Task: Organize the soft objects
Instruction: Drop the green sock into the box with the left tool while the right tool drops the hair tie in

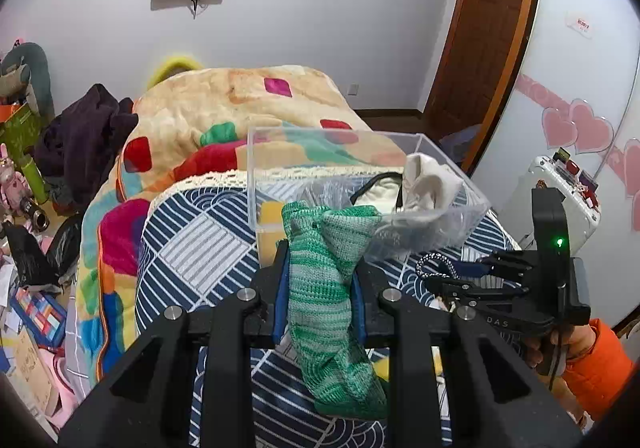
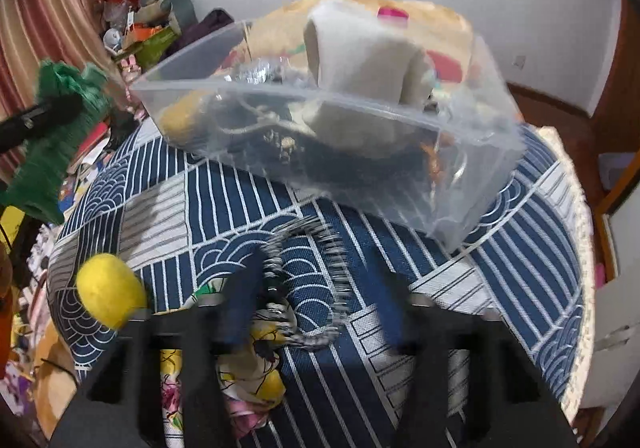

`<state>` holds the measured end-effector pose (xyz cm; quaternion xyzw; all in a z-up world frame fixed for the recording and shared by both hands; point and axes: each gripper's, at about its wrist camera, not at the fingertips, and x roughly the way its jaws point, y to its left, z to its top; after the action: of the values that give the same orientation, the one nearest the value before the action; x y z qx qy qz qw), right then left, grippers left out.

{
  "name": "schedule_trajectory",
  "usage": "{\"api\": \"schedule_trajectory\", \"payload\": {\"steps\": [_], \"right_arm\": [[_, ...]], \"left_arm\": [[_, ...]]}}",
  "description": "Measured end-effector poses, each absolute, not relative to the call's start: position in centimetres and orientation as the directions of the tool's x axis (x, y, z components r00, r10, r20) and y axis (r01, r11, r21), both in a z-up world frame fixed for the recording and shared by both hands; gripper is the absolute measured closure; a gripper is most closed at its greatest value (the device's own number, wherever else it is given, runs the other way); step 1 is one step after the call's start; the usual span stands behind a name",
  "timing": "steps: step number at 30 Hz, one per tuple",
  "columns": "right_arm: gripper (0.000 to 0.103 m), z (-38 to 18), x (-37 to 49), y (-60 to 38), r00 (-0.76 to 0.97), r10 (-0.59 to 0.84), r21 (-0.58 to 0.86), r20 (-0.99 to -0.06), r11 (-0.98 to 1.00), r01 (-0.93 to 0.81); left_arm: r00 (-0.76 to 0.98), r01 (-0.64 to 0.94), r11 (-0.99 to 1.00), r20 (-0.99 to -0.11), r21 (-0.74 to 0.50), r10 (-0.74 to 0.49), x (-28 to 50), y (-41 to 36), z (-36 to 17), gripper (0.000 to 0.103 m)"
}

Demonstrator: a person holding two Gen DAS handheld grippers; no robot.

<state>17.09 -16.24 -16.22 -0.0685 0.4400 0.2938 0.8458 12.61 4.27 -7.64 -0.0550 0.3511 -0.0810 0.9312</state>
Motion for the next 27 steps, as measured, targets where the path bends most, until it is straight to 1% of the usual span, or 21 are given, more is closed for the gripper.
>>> {"api": "schedule_trajectory", "payload": {"steps": [1, 3, 11, 17, 21, 24, 27], "right_arm": [[0.077, -16.2, 17.2, -16.3, 0.450, 0.431, 0.135, -0.782, 0.822, -0.554], [0.090, -16.2, 17.3, -16.5, 0.453, 0.433, 0.138, -0.779, 0.824, -0.550], [0.091, -14.4, 15.9, -17.8, 0.502, 0.465, 0.154, -0.729, 0.826, -0.542], [0.091, -10.4, 14.4, -17.5, 0.566, 0.510, 0.132, -0.647, 0.806, -0.576], [0.091, -7.5, 14.7, -16.8, 0.599, 0.552, 0.139, -0.580, 0.792, -0.595], [0.091, -6.6, 16.3, -16.2, 0.613, 0.567, 0.148, -0.551, 0.789, -0.597], [0.091, -6.2, 17.8, -14.8, 0.611, 0.574, 0.165, -0.545, 0.788, -0.594]], "left_arm": [[0.743, 0.110, 0.981, -0.642, -0.159, -0.187, 12.7, 4.2, -7.5, 0.077], [0.749, 0.110, 0.981, -0.636, -0.159, -0.187, 13.0, 4.2, -7.2, 0.077], [0.796, 0.089, 0.988, -0.587, -0.125, -0.146, 14.6, 4.0, -5.1, 0.077], [0.835, 0.069, 0.993, -0.540, -0.091, -0.107, 16.1, 3.6, -3.7, 0.077], [0.835, 0.055, 0.994, -0.542, -0.095, -0.098, 17.8, 3.3, -3.9, 0.077], [0.825, 0.048, 0.993, -0.556, -0.106, -0.099, 19.3, 3.2, -4.4, 0.077], [0.811, 0.042, 0.990, -0.574, -0.131, -0.111, 20.7, 3.3, -5.0, 0.077]]}}
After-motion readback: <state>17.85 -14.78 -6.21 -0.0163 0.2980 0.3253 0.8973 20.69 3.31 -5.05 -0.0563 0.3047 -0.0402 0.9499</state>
